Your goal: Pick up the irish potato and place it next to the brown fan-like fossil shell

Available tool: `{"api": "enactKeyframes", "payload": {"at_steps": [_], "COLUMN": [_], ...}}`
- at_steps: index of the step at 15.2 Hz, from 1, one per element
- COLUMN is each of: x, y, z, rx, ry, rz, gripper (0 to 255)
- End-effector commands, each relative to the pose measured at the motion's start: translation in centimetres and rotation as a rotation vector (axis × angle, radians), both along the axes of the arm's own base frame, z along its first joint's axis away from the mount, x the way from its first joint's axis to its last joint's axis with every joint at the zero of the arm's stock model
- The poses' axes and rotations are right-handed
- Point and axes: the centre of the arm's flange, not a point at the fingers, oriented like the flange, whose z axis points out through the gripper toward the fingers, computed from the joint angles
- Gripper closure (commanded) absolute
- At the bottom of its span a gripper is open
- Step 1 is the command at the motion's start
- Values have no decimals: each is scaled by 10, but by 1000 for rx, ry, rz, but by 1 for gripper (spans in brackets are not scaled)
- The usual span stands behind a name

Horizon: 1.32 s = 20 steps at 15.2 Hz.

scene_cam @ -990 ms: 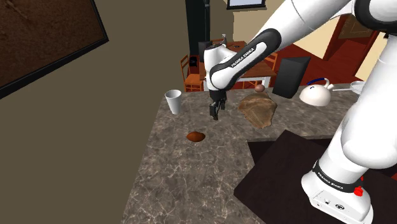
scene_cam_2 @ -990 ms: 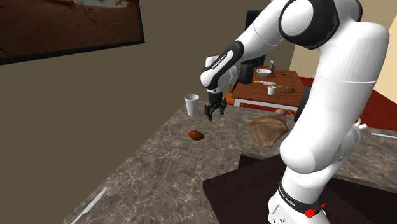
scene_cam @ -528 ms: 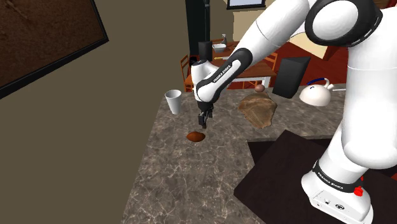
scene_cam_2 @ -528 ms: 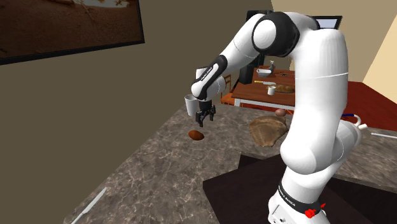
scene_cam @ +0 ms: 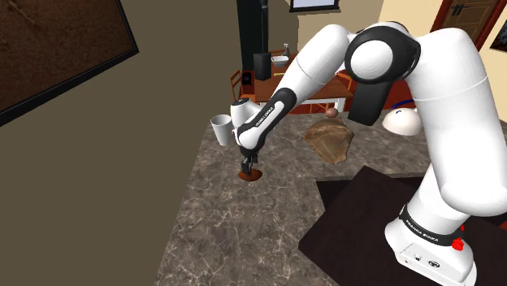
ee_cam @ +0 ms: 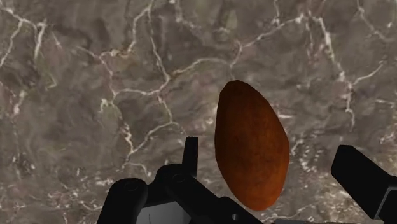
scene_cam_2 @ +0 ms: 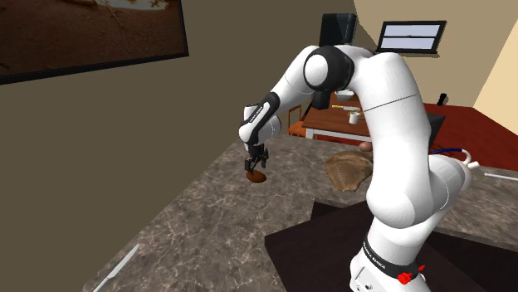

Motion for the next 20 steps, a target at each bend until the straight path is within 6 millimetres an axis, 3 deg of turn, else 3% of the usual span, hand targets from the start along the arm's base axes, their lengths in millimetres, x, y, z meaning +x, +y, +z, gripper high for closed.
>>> {"api": "enactKeyframes", "payload": {"at_steps": [1,7,14,15,20], "x": [2,0,0,0,0], "y": [2,1,1,1,1], "z": [-10,-39,-39,-39,-39], "rx": [1,1,1,1,1], "ry": [0,0,0,0,0], "rz": [5,5,5,5,5], "gripper": [0,0,0,255,255]}}
